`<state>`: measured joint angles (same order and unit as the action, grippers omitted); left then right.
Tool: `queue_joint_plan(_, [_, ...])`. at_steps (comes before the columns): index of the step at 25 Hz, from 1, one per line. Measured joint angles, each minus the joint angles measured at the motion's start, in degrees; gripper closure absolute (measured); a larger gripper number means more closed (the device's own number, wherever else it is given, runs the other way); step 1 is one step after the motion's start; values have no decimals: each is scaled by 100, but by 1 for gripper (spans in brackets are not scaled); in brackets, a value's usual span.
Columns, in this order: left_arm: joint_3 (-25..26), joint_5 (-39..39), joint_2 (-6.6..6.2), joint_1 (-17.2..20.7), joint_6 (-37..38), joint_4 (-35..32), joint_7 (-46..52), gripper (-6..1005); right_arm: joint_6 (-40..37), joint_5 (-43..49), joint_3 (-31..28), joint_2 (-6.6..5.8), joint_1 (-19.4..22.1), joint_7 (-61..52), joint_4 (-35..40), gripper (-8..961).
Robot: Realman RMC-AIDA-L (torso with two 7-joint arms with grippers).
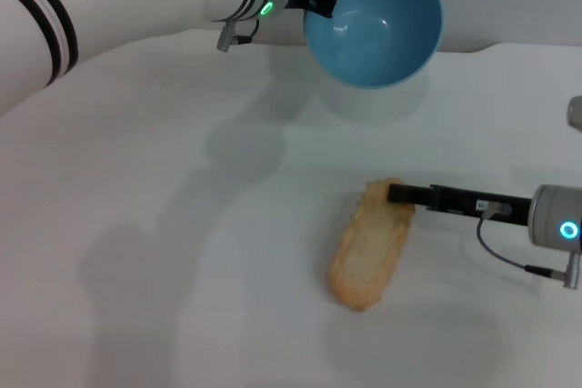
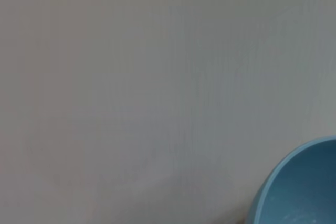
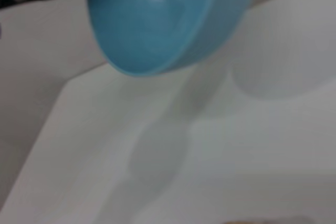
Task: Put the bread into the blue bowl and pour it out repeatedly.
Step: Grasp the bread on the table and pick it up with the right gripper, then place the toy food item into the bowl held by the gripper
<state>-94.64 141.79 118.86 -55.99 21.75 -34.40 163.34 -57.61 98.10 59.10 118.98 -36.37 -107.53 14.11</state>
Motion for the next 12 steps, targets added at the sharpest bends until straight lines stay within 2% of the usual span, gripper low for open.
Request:
queue_joint_plan(2, [0,-24,0,1,10,10,-1,1001,-172,7,26,-29,83,4,255,630])
queue_joint_plan(3, [-3,-26,-1,2,20,11,-8,1001,-406,37,25,-53,213,6,614,637])
queue_joint_plan(4, [-14,-26,-7,6,40,16,-22,1001,-406,37,25,-53,213,6,614,644])
queue_joint_plan(7, [-60,-22,-39,19,196,42,-43,1001,-959,39,-89,-88,549,7,1550,666])
queue_joint_plan(12, [-76,32,-62,3,700,54,-107,1000,-1571,133,-559,-155,615,54,2039,718])
